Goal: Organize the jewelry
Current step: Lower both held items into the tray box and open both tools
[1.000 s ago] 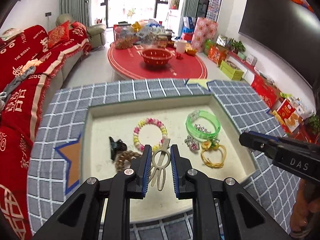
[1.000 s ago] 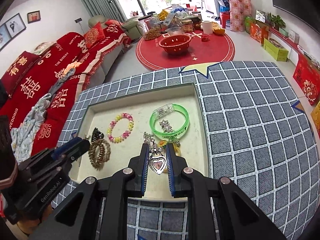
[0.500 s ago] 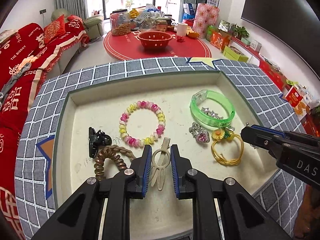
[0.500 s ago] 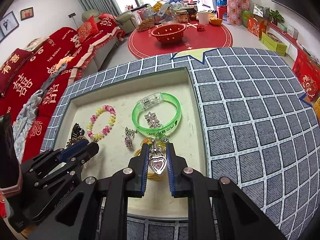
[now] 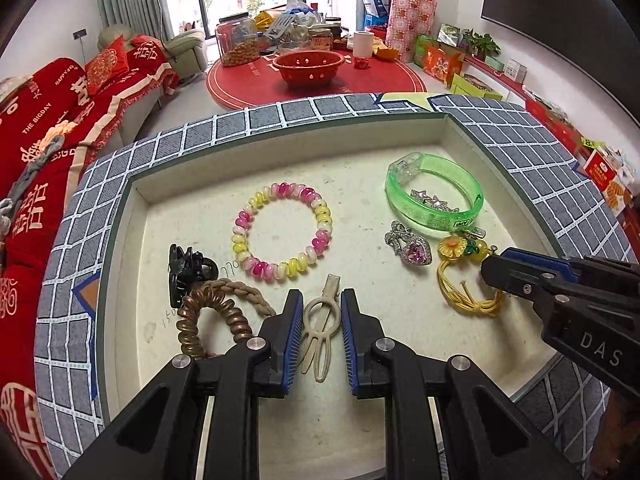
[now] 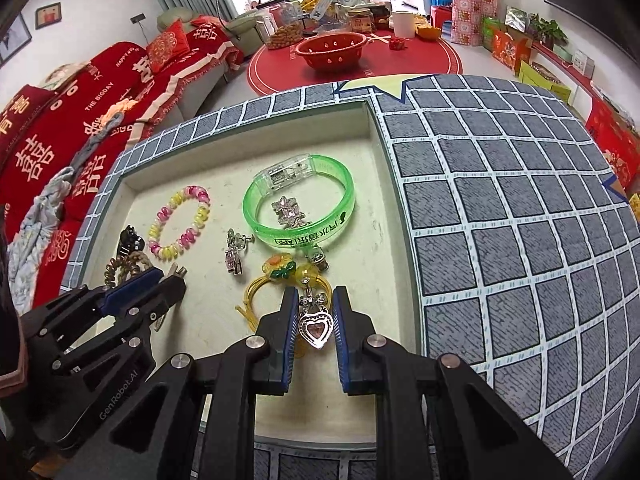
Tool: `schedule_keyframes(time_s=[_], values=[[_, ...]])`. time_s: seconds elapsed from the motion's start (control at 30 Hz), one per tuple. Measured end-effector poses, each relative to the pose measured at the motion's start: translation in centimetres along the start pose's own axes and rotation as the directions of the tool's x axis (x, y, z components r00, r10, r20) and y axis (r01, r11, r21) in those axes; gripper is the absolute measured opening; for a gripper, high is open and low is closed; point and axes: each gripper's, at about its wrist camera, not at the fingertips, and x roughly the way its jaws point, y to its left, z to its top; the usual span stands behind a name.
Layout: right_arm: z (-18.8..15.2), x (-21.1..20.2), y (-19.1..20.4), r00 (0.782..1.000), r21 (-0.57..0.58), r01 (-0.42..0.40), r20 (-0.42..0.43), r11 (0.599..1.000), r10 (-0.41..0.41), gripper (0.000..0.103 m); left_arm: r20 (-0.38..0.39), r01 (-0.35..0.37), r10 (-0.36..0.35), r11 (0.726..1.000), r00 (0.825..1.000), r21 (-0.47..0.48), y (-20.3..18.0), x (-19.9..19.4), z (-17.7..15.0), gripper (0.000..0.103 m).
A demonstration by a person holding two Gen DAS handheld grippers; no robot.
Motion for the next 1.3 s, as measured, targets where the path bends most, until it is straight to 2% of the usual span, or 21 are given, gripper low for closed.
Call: schedule_keyframes(time_s=[0.3,0.4,0.47,0.5,0.63,0.83,1.23,1.27,1.3], values=[[-0.2,-0.1,0.2,1.0,-0.002,0.002,-0.008,1.0,-0.002,0.02,0.015,-0.017,0.017,1.0,1.0,-0.005,0.1,-0.2,-0.2,0.032],[-0.1,-0.3,0.1,1.0,0.014,-0.028,-0.003,1.0,0.028,0.032,0.026,-0.009,0.009,1.0,1.0,-0.009,0.2,-0.6,-0.3,0.032],[0.0,-0.6,-0.2,0.999,0.031,-0.052,0.01,0.998,0.052,0.05,0.036,-0.015,0.015,1.0,0.999,-0.011,0.2,-0.9,-0.4,0.032],[0.0,-0.7,-0.4,0.998,0.041,-0.066,0.015,0.997,0.066,0.052,0.045,-0.017,0.018,1.0,0.999,-0.011,0.3,-1.2,-0.3,0.032],[0.0,-1.4,-1.1,0.991,0.093,-0.128,0.039,0.987,0.124,0.052,0.084,-0.025,0.025,1.0,0.996,-0.005,0.2,-2.2,-0.3,0.032],[0.1,-2.6,-1.8,0.984,0.138,-0.171,0.069,0.975,0.163,0.053,0.072,-0.031,0.032,0.999,0.997,-0.013,0.5,-2.0,0.1,0.032],[-0.4,-5.6,-2.4,0.98,0.155,-0.181,0.115,0.971,0.164,0.053,0.064,-0.073,0.07,0.997,0.996,0.037,-0.7,-1.4,0.8,0.033],[-0.5,-5.8,-2.4,0.979,0.155,-0.182,0.115,0.971,0.165,0.053,0.064,-0.077,0.074,0.996,0.995,0.037,-0.7,-1.4,0.8,0.041],[-0.6,-5.9,-2.5,0.979,0.155,-0.183,0.116,0.971,0.166,0.053,0.065,-0.083,0.08,0.996,0.995,0.035,-0.7,-1.3,0.7,0.055]])
